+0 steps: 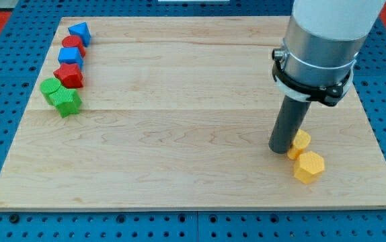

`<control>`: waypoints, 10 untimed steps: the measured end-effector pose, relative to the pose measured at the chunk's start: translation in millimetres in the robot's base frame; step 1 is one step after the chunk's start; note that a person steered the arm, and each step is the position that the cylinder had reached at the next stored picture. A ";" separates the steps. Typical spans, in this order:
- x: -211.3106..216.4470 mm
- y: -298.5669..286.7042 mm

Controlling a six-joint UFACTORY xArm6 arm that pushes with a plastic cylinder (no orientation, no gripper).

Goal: Point your arm closer to green star

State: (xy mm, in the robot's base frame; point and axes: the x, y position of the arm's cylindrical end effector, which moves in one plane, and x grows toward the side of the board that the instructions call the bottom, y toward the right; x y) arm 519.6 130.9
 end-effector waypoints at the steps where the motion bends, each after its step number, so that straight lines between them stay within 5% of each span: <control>1: -7.6 8.2; 3: -5.8 -21.1; 7: 14.2 -257.3; 10: -69.4 -358.4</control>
State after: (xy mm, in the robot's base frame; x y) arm 450.3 -227.5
